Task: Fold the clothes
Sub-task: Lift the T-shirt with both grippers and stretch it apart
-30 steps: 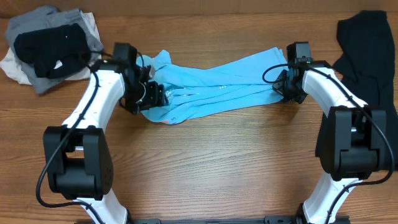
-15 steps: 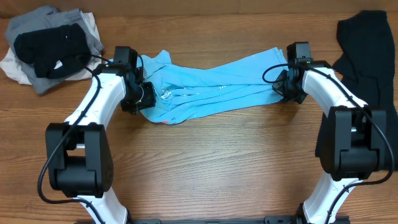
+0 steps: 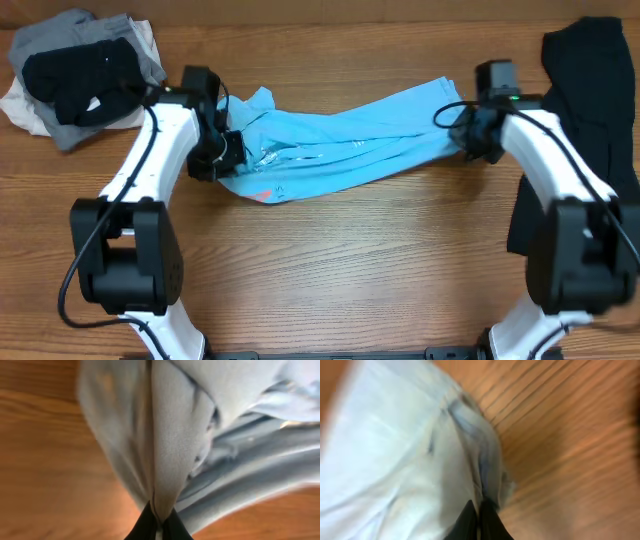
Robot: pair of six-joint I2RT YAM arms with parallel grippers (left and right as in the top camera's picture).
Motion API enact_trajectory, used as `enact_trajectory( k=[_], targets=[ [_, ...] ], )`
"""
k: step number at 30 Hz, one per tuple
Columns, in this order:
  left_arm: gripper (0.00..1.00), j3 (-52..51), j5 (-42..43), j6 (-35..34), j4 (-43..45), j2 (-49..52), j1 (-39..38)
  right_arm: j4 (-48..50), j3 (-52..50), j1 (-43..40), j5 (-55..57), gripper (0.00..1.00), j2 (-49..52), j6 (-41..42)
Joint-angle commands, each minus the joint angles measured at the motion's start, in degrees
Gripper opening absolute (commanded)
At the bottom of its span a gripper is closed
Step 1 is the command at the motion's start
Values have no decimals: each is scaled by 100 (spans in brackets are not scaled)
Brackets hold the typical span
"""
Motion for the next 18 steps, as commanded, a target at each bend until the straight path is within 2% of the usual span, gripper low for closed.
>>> enact_trajectory(
  k=[1,10,18],
  targets=[
    [4,505,-601,-168,-413,-728,37,-153,151,-225,66,4,-957,186],
    [4,533,-813,-321,-850,-1827,37,-553,151,-249,61,4,-2081,186],
    [4,623,-815,-321,-883,-2870,31,-549,151,-249,63,4,-3038,186]
  ],
)
